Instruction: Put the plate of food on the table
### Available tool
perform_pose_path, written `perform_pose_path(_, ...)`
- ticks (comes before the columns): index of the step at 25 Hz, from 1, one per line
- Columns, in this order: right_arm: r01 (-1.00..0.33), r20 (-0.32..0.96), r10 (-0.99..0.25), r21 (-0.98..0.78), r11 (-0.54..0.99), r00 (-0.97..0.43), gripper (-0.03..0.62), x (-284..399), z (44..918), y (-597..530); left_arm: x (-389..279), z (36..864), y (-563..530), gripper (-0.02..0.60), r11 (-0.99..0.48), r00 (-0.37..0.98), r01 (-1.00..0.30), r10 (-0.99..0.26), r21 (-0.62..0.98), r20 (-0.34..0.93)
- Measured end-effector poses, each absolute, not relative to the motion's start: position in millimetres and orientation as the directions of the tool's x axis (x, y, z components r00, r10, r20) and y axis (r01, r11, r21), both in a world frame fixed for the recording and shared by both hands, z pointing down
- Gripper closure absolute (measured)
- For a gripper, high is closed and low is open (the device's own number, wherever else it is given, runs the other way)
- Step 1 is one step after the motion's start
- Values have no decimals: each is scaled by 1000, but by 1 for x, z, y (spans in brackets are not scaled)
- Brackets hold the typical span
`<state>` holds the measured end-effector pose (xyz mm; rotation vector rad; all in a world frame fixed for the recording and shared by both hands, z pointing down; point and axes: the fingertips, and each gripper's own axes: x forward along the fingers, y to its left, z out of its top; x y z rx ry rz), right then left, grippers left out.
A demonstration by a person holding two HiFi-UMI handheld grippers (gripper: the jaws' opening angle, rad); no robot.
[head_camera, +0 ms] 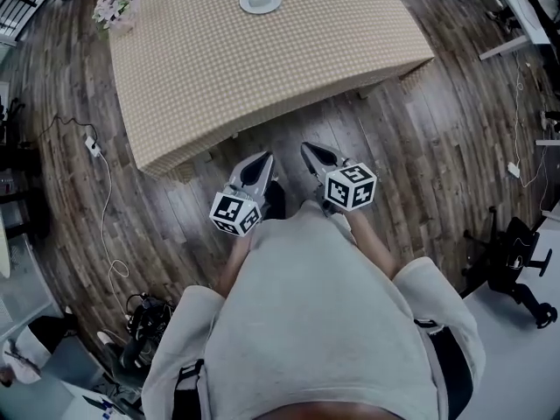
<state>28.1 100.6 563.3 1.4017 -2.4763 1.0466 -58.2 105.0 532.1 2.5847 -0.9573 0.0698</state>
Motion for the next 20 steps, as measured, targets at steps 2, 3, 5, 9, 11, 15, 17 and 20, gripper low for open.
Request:
perform_pose_path(2, -788, 404, -716, -516, 336, -569, 597, 36, 564, 123, -50, 531, 128, 572, -695, 763, -642, -620, 325, 183)
perform_pose_path(3, -785, 399, -718, -521, 335, -570, 597, 39, 563, 134, -47, 531, 139, 572, -695, 762, -644, -620, 321, 186)
perform_pose_path(5, -776, 382, -721, -529, 343, -578, 597, 45, 562, 152, -42, 530, 158, 573, -694, 758, -650, -624, 310, 193)
perform_pose_path(9, -762, 363, -709, -521, 384, -605, 597, 49, 563, 182, -39, 530, 189, 573, -685, 740, -672, -641, 283, 206)
perform_pose_path(11, -765, 371, -703, -513, 390, -607, 597, 49, 567, 194, -43, 532, 203, 573, -675, 730, -683, -650, 279, 212)
perform_pose_path(15, -774, 369, -705, -476, 417, -606, 597, 46, 557, 200, -48, 523, 208, 572, -673, 721, -692, -662, 260, 204)
perform_pose_path(17, -778, 361, -708, -455, 434, -607, 597, 44, 547, 196, -47, 514, 203, 574, -681, 724, -689, -663, 250, 189)
perform_pose_path(20, -781, 347, -715, -430, 453, -606, 597, 41, 532, 192, -45, 501, 198, 572, -692, 730, -682, -663, 238, 166)
